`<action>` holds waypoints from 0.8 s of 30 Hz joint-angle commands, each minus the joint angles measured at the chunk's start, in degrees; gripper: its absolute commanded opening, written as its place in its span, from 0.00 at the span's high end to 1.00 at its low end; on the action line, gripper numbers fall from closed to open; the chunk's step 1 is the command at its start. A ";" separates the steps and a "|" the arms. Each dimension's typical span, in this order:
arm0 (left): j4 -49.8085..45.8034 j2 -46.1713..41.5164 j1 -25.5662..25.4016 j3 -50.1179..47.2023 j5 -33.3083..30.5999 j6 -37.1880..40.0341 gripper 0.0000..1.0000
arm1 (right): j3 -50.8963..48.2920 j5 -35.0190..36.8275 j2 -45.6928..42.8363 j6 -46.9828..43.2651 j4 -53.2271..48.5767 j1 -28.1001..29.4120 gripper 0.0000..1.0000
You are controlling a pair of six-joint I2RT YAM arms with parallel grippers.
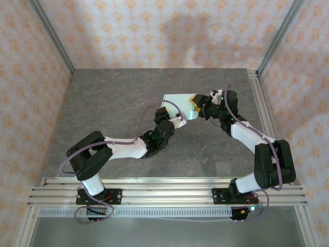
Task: Fold the paper box
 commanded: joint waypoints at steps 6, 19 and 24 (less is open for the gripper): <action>-4.15 -1.94 -0.11 1.10 -0.62 -4.48 0.59 | -0.39 0.15 -2.12 -1.87 -0.42 -0.13 0.38; -43.77 -6.78 1.39 10.12 11.13 -23.70 0.59 | -0.78 15.26 -10.32 -15.92 -15.89 -2.27 0.06; -61.22 -9.15 4.42 15.45 23.46 -30.96 0.58 | 1.42 17.81 -14.12 -28.99 -24.33 -2.70 0.05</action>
